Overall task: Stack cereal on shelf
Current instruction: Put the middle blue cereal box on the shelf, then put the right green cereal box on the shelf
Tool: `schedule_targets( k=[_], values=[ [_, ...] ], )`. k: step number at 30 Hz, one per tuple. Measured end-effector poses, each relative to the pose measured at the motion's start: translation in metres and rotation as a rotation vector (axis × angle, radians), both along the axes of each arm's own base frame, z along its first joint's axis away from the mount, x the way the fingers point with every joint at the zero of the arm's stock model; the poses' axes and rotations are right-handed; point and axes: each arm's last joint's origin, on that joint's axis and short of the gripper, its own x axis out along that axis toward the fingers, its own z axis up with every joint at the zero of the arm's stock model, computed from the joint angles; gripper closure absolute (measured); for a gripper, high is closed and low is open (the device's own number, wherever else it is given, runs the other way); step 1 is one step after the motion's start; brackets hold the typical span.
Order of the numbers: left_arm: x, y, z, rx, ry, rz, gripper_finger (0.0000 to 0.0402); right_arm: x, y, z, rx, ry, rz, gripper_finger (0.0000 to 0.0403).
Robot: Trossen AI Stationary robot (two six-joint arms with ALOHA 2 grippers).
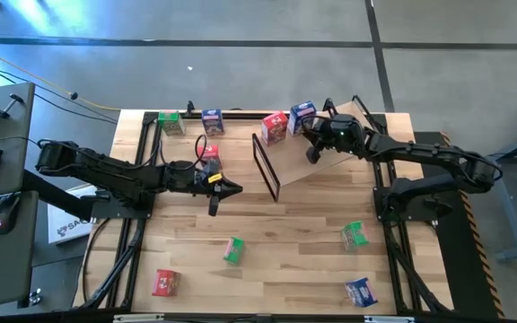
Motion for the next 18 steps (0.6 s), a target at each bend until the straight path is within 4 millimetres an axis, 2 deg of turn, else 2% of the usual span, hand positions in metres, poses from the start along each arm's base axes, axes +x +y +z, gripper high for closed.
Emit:
schedule_targets(
  k=[4,8,12,18],
  values=[
    [0.0,0.0,-0.001,-0.078,0.005,-0.002,0.0383,-0.001,0.001,0.007,-0.005,-0.015,0.001,0.0366],
    [0.0,0.004,-0.004,-0.089,0.035,0.019,0.0383,-0.005,0.016,0.027,0.031,0.005,0.034,0.0366],
    [0.001,0.005,-0.001,-0.009,0.005,0.036,0.0383,-0.01,0.045,0.042,0.135,0.047,0.045,0.0366],
    [0.002,0.01,0.004,0.067,-0.051,0.047,0.0383,-0.026,0.103,0.049,0.332,0.169,-0.008,0.0366]
  ],
)
